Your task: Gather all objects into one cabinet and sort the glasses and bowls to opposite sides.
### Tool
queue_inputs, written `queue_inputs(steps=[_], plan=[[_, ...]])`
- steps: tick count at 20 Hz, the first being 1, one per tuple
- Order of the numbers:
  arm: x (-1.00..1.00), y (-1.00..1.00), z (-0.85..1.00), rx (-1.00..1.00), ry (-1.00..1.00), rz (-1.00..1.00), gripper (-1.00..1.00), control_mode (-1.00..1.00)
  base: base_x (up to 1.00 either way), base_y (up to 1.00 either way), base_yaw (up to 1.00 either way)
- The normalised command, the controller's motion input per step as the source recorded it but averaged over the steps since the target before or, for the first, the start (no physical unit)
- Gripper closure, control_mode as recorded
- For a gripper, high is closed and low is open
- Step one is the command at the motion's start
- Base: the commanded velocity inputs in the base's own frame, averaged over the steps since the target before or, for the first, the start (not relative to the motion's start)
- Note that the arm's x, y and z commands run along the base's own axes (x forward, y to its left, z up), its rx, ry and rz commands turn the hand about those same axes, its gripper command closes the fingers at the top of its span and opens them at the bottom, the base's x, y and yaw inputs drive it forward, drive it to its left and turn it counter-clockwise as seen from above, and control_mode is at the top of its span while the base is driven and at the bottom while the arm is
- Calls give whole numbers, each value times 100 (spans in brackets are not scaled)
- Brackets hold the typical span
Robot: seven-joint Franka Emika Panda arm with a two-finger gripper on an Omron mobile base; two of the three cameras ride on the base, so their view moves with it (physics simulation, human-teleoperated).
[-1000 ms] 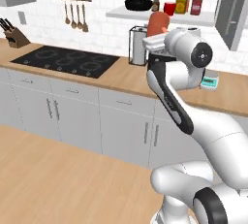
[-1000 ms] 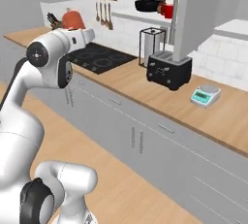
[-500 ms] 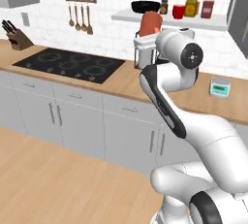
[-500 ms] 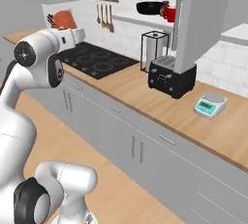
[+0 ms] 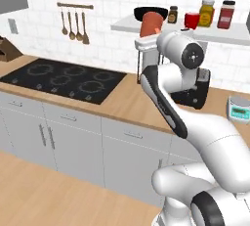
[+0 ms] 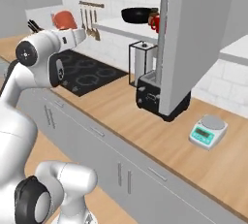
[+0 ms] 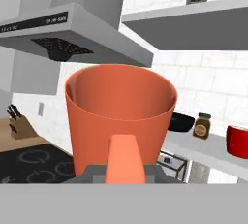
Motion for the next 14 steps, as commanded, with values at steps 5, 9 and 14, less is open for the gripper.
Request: queue_inputs(steps=[5,9,14], plan=[[0,0,0,0,0,0,100,100,44,-1,-37],[0,0,0,0,0,0,100,100,35,9,-43],[0,0,0,0,0,0,100,100,19,12,-20]])
